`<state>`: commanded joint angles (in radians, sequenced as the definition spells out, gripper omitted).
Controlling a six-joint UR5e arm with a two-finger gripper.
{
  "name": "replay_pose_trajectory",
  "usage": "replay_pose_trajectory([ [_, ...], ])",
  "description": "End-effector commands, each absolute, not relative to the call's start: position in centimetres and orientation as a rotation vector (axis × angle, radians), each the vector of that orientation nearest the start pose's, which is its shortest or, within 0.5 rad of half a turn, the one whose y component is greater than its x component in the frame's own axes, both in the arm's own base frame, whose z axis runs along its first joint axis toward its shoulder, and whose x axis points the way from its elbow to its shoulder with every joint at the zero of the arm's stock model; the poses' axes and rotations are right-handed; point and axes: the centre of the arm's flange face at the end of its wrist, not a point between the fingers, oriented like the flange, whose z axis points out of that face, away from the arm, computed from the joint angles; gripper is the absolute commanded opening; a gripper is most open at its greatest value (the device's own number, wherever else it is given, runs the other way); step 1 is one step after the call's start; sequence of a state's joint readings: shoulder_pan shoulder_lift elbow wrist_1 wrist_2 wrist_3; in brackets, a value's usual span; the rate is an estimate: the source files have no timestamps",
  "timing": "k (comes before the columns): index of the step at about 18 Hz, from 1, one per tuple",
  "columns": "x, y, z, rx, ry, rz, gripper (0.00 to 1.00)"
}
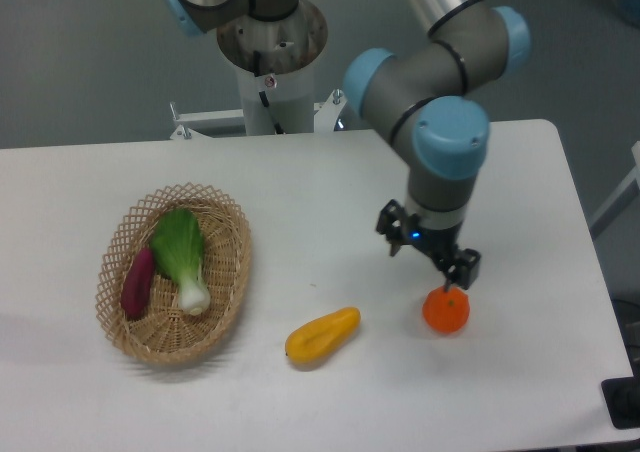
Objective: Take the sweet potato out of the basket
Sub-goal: 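Move the gripper from beside the orange over to the wicker basket, then lower the open gripper onto the purple sweet potato in the basket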
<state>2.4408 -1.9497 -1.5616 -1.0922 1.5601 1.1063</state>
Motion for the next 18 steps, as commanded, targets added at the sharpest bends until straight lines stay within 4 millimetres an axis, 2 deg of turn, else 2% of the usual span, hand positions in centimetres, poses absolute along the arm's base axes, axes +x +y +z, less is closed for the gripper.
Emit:
replay_pose_trajectory([
  [5, -33.3, 55.4, 33.0, -3.044, 0.294, 0.119, 1.00],
  [10, -26.8, 59.1, 32.0, -3.036, 0.257, 0.074, 1.00],
  [15, -21.9, 61.4, 31.3, -2.980, 0.245, -0.063, 1.00],
  [18, -18.6, 62.4, 29.9, -2.975, 0.235, -0.146, 1.00],
])
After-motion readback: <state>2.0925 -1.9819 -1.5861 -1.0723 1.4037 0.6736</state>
